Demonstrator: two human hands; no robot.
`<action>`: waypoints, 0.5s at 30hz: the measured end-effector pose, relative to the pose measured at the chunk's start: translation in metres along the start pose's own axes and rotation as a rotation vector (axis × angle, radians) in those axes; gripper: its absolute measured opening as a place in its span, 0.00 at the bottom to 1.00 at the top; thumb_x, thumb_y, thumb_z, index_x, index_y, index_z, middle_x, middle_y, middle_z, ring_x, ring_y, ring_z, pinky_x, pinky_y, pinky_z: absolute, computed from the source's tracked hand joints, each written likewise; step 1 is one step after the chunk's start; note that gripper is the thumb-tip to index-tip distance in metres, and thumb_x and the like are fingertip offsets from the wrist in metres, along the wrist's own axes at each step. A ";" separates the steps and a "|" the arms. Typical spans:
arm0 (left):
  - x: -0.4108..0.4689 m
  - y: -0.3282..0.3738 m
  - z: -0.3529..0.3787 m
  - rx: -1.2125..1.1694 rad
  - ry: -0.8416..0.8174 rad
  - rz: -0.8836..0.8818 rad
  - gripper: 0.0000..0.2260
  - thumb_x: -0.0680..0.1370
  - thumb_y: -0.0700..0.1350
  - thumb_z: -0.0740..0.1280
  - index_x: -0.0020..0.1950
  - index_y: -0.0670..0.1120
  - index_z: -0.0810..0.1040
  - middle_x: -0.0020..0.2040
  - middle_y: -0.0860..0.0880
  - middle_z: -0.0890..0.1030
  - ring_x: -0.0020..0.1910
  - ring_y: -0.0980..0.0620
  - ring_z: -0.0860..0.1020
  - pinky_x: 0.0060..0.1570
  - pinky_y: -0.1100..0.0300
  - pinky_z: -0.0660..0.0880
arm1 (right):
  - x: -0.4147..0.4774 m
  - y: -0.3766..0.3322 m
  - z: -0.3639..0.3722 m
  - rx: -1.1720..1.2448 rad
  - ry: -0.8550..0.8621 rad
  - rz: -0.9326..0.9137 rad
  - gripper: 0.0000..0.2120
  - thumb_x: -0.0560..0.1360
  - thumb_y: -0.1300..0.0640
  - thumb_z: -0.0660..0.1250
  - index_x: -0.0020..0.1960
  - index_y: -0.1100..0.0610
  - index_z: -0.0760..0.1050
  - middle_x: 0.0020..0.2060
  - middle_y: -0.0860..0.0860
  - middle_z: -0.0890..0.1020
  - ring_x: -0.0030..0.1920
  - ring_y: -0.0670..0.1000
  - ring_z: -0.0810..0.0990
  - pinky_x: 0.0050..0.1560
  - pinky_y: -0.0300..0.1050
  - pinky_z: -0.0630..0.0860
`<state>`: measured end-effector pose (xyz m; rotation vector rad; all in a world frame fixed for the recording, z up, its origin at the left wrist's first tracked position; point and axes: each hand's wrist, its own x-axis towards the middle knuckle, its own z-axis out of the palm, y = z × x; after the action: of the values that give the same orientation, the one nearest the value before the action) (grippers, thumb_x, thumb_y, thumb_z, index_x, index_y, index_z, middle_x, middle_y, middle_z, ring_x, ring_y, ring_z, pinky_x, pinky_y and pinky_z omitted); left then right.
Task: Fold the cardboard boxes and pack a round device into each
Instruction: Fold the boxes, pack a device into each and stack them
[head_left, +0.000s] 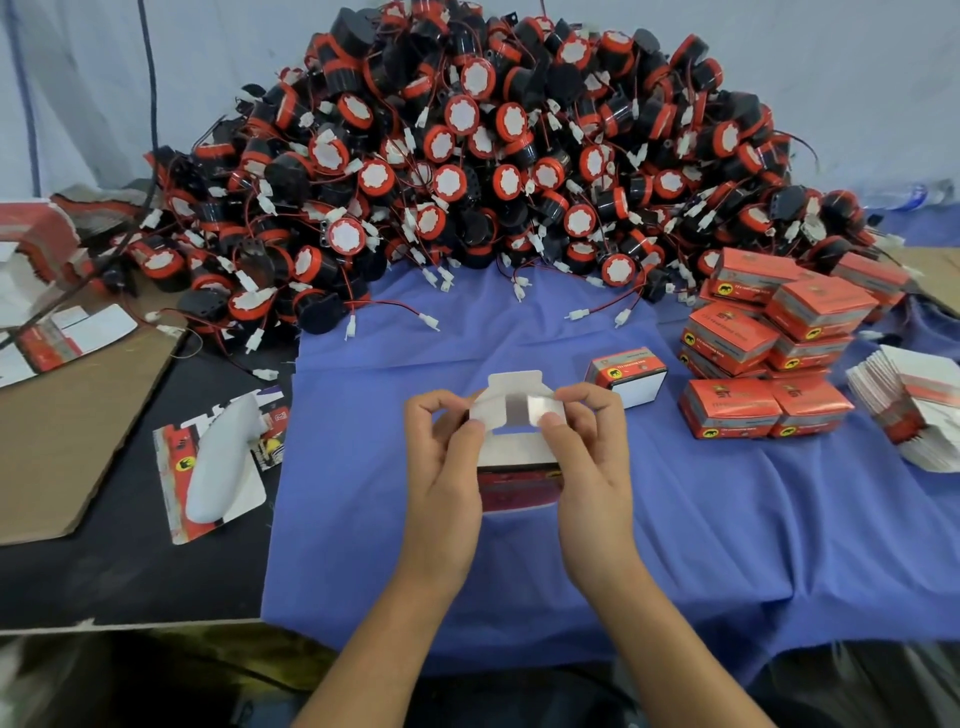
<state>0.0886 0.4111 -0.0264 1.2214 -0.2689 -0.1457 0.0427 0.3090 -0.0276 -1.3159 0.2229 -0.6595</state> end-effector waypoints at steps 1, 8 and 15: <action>-0.001 0.001 0.000 -0.012 -0.016 0.004 0.08 0.78 0.45 0.63 0.55 0.57 0.72 0.53 0.51 0.84 0.47 0.50 0.82 0.41 0.58 0.80 | 0.000 0.001 0.000 0.003 0.004 0.011 0.11 0.77 0.57 0.64 0.58 0.45 0.74 0.47 0.50 0.82 0.46 0.48 0.80 0.44 0.38 0.78; -0.002 0.002 0.005 0.203 -0.021 0.090 0.16 0.77 0.41 0.60 0.55 0.62 0.78 0.56 0.55 0.83 0.56 0.53 0.82 0.54 0.55 0.80 | 0.000 0.002 0.002 -0.060 0.038 -0.001 0.17 0.78 0.67 0.60 0.51 0.45 0.77 0.44 0.46 0.81 0.43 0.44 0.78 0.42 0.37 0.77; -0.005 0.001 0.006 0.153 -0.035 0.057 0.10 0.79 0.39 0.60 0.48 0.52 0.78 0.54 0.55 0.83 0.51 0.54 0.82 0.40 0.61 0.80 | -0.001 -0.001 -0.003 -0.087 -0.024 0.032 0.11 0.74 0.46 0.63 0.50 0.51 0.77 0.49 0.50 0.82 0.47 0.47 0.79 0.44 0.39 0.75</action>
<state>0.0818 0.4073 -0.0240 1.3626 -0.3501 -0.0978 0.0396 0.3068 -0.0275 -1.4004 0.2546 -0.6121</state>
